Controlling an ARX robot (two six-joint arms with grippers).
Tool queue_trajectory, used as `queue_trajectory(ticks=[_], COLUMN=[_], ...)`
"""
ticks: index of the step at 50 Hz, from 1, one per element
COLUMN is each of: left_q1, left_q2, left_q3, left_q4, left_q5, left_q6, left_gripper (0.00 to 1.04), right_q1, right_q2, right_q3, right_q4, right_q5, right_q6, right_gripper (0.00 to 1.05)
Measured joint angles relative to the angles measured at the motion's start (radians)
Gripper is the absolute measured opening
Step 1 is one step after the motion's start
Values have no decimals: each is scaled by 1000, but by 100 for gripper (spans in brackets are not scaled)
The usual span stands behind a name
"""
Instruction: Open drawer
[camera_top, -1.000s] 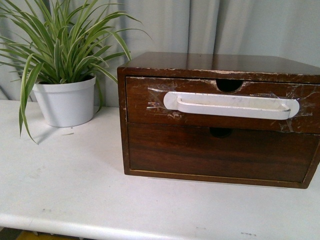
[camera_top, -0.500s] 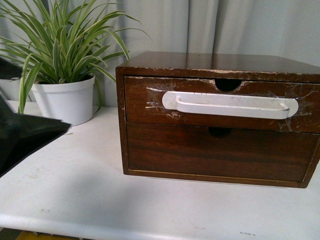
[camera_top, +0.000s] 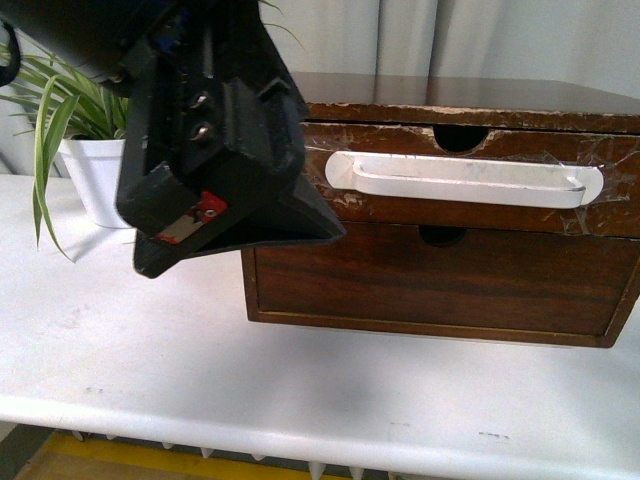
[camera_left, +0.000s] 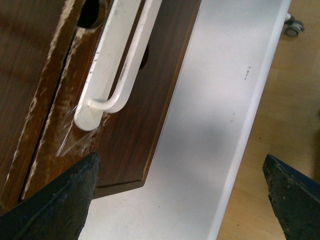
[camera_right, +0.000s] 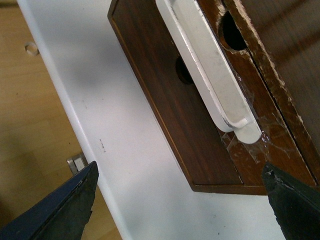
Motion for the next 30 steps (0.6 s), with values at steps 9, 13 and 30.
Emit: queue_trajectory(ticks=[9,13,30], left_q1=[-29,-33,-32], left_q2=[101,137,261], left_q3=[133,177,314], left_q4=[-121,-142,-181], left_q5=[-3,-2,22], left_q6=[72,90,89], left_gripper=[99,99,99], right_q1=[24,34,64], right_q2=[76,104,192], right_q3=[60,69,92], right_q4=[-32,-27,32], right_q5=[33,52,46], right_q6=[-93,-117,-130], right_gripper=[96,96,96])
